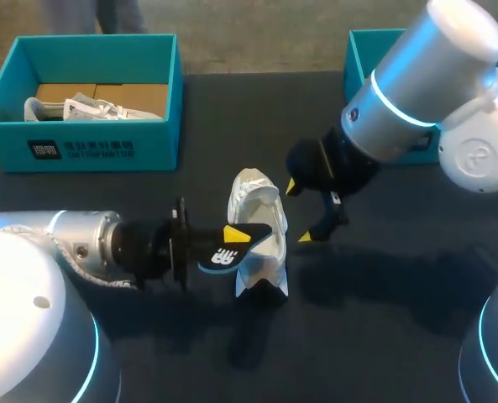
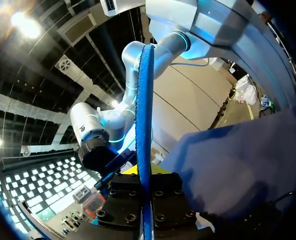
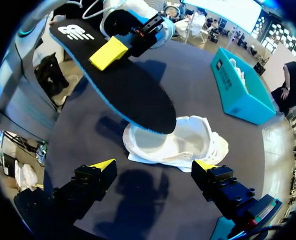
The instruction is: Take the shoe out of the shoebox, open the shoe tongue, remove and reinsert the insole, then place the shoe into the shoebox
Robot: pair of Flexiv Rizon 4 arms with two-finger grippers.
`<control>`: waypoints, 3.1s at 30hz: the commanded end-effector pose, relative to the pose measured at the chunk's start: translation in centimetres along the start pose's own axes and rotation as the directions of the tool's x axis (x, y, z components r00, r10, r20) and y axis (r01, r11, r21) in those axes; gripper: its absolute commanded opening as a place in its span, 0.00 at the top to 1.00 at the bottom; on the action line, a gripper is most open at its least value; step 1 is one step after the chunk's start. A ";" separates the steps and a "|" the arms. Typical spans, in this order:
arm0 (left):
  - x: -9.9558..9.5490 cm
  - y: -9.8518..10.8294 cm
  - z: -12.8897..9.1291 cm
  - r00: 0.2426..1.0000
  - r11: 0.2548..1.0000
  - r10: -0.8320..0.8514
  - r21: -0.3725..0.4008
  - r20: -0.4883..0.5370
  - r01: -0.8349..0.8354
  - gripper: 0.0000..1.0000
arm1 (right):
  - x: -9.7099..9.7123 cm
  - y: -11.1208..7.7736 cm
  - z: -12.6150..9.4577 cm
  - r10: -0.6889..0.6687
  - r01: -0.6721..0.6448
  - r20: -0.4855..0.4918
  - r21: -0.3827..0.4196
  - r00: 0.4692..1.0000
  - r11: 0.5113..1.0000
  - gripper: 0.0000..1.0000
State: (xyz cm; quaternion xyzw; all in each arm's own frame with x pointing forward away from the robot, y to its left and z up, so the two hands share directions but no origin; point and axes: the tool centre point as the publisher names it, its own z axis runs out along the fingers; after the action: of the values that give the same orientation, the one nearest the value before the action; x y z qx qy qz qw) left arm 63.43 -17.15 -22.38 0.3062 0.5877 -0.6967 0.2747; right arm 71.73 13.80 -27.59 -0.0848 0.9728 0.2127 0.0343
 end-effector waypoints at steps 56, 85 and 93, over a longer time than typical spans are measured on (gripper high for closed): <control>2.3 4.8 2.5 0.997 0.997 -0.069 0.022 0.044 0.068 1.00 | 1.2 -1.7 -0.4 0.043 -0.044 0.030 0.042 0.999 0.998 0.00; 2.8 6.9 2.3 0.995 0.994 -0.103 -0.028 0.015 0.103 1.00 | 1.2 -1.7 -0.4 0.043 -0.044 0.030 0.042 0.999 0.998 0.00; 2.7 7.8 1.9 0.994 0.993 -0.112 -0.045 0.011 0.112 1.00 | 1.2 -1.7 -0.4 0.043 -0.044 0.030 0.042 0.999 0.998 0.00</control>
State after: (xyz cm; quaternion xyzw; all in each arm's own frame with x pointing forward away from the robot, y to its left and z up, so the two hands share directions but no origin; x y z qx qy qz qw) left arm 67.01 -20.29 -29.12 0.2632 0.6186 -0.6987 0.2446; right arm 70.92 11.99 -27.94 -0.0597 0.9783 0.1936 0.0440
